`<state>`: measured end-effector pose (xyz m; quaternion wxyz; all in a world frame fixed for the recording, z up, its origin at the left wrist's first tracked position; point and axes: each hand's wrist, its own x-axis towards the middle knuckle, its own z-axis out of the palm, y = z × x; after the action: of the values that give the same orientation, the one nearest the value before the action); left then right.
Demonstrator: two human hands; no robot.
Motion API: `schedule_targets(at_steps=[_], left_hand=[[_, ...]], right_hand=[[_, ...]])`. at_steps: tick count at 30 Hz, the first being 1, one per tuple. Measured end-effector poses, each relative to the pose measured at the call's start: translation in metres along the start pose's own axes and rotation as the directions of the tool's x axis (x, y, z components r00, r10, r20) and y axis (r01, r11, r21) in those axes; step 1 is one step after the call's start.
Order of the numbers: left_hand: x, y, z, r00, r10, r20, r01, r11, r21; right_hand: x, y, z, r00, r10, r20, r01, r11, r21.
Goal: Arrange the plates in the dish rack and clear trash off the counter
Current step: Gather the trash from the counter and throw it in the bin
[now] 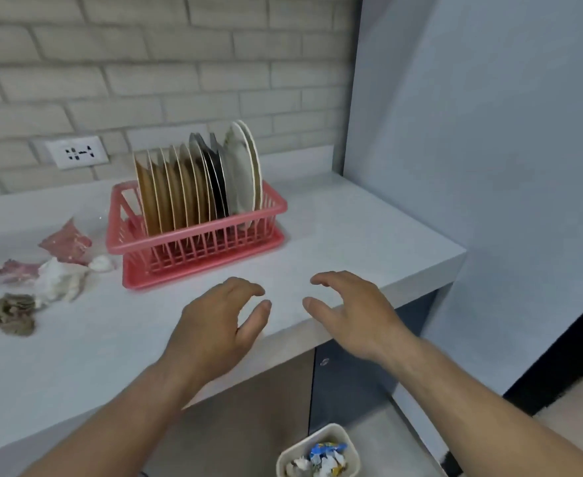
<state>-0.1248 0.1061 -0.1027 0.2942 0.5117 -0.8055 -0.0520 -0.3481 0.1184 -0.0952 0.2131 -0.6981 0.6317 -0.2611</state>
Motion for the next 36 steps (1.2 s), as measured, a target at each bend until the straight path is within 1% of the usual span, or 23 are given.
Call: schedule_targets(at_steps=[6, 10, 13, 19, 27, 31, 33, 36], left_hand=[[0.014, -0.015, -0.043, 0.999, 0.036, -0.016, -0.037, 0.999, -0.040], [0.024, -0.027, -0.054, 0.999, 0.040, -0.017, -0.041, 0.998, -0.043], [0.026, -0.033, -0.052, 1.000, 0.012, -0.014, -0.013, 0.998, -0.055], [0.011, -0.049, -0.039, 0.996, -0.093, -0.001, 0.093, 0.994, -0.059], [-0.017, -0.109, -0.062, 0.967, -0.253, -0.030, 0.252, 0.967, -0.038], [-0.019, -0.144, -0.079, 0.961, -0.271, -0.063, 0.269, 0.962, -0.043], [-0.019, -0.161, -0.086, 0.963, -0.263, -0.056, 0.262, 0.965, -0.031], [-0.024, -0.204, -0.099, 0.966, -0.255, -0.042, 0.255, 0.967, -0.013]], right_hand=[[0.002, -0.050, -0.012, 0.997, 0.020, -0.074, -0.017, 0.999, 0.044], [0.009, -0.060, -0.010, 0.995, 0.038, -0.090, -0.032, 0.998, 0.062], [0.016, -0.060, -0.004, 0.995, 0.053, -0.088, -0.046, 0.996, 0.081], [0.039, -0.060, 0.019, 0.999, 0.036, -0.012, -0.034, 0.994, 0.104], [0.065, -0.098, 0.068, 0.994, -0.057, 0.093, 0.046, 0.992, 0.114], [0.079, -0.129, 0.100, 0.986, -0.101, 0.132, 0.081, 0.986, 0.147], [0.084, -0.143, 0.118, 0.979, -0.121, 0.165, 0.095, 0.983, 0.158], [0.093, -0.166, 0.158, 0.970, -0.120, 0.213, 0.091, 0.986, 0.141]])
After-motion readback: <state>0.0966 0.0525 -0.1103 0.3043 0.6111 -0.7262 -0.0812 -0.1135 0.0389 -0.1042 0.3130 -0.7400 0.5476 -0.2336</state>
